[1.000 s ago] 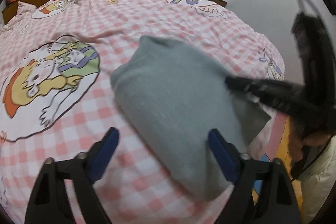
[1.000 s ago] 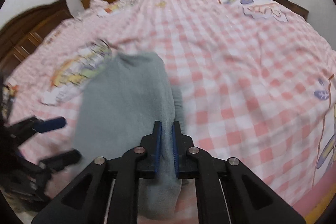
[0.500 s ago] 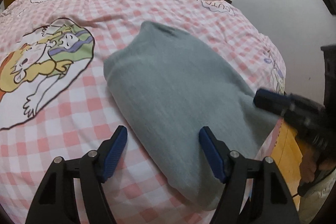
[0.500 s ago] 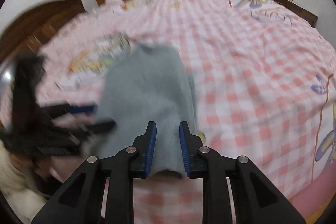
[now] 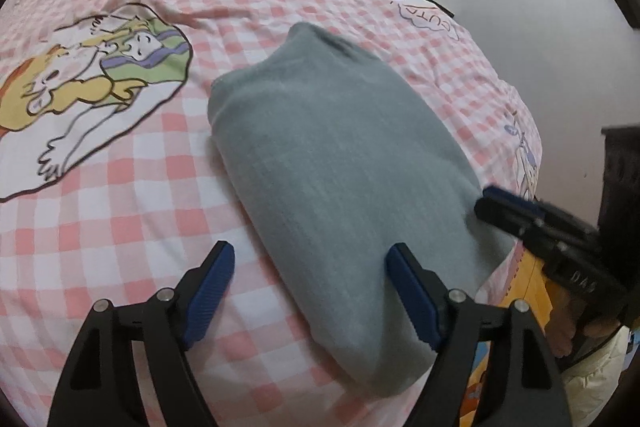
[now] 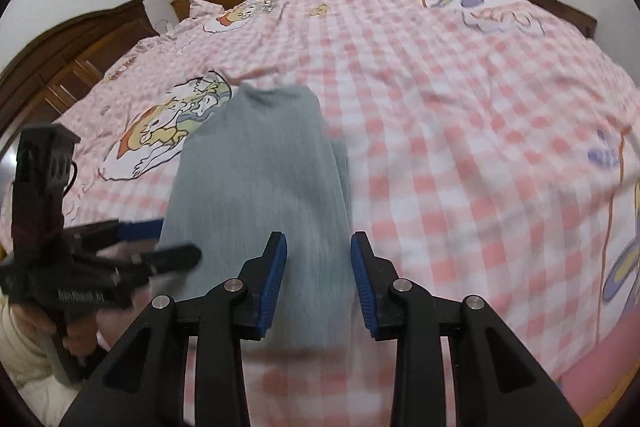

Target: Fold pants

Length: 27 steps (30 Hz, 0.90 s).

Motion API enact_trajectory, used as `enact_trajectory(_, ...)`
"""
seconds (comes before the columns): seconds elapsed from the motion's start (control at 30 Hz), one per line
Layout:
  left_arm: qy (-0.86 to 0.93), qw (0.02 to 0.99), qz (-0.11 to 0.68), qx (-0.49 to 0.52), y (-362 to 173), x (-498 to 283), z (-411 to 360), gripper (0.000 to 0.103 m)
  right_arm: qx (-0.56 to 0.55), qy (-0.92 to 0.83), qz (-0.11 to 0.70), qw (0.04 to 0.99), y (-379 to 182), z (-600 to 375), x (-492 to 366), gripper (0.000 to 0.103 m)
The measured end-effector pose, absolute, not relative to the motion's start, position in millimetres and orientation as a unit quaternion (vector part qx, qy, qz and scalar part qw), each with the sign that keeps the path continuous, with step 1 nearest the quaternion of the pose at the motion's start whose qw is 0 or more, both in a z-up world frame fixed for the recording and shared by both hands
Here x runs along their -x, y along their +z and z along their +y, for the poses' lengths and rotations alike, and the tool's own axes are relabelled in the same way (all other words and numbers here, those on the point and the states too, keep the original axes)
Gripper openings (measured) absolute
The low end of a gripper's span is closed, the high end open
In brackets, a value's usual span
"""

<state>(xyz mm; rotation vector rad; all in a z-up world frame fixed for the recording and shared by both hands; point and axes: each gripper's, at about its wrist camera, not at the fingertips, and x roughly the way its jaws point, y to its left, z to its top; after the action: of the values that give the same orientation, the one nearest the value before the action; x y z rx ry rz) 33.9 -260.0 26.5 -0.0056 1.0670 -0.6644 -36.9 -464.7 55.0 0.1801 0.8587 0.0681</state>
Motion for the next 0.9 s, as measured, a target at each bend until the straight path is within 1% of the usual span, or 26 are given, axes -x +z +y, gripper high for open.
enact_trajectory(0.07,-0.31,0.808,0.5,0.008,25,-36,-265,0.083,-0.079,0.039,0.42,0.903,53,-464,25,0.038)
enact_trajectory(0.17,-0.313,0.81,0.496,0.006,25,-39,-271,0.083,-0.079,0.058,0.434,0.896,42,-466,7,0.04)
enact_trajectory(0.23,-0.312,0.81,0.497,0.005,24,-43,-273,0.084,-0.099,0.063,0.435,0.893,32,-473,2,0.05)
enact_trajectory(0.37,-0.312,0.806,0.503,0.02,20,-52,-275,0.086,-0.165,0.099,0.438,0.878,15,-487,-2,0.051)
enact_trajectory(0.5,-0.317,0.802,0.505,0.039,16,-58,-279,0.086,-0.209,0.125,0.433,0.868,2,-496,-4,0.051)
enact_trajectory(0.53,-0.317,0.801,0.506,0.043,15,-60,-280,0.085,-0.216,0.124,0.431,0.867,1,-496,-4,0.05)
enact_trajectory(0.6,-0.318,0.802,0.503,0.053,16,-62,-282,0.079,-0.224,0.12,0.42,0.871,4,-494,1,0.041)
enact_trajectory(0.67,-0.323,0.803,0.497,0.054,20,-60,-282,0.067,-0.208,0.113,0.394,0.888,12,-486,12,0.04)
enact_trajectory(0.7,-0.326,0.805,0.493,0.049,24,-58,-282,0.063,-0.19,0.113,0.379,0.899,18,-480,19,0.04)
enact_trajectory(0.73,-0.328,0.808,0.488,0.041,29,-55,-283,0.057,-0.185,0.112,0.371,0.903,20,-477,22,0.04)
enact_trajectory(0.8,-0.333,0.811,0.48,0.027,36,-51,-284,0.047,-0.2,0.111,0.363,0.903,22,-477,25,0.04)
enact_trajectory(0.83,-0.335,0.812,0.476,0.026,40,-50,-283,0.039,-0.218,0.11,0.36,0.9,23,-480,25,0.037)
enact_trajectory(0.87,-0.341,0.811,0.475,0.029,45,-49,-280,0.036,-0.232,0.11,0.355,0.899,26,-482,27,0.034)
enact_trajectory(0.9,-0.346,0.809,0.473,0.032,49,-48,-277,0.036,-0.245,0.123,0.346,0.897,31,-482,30,0.025)
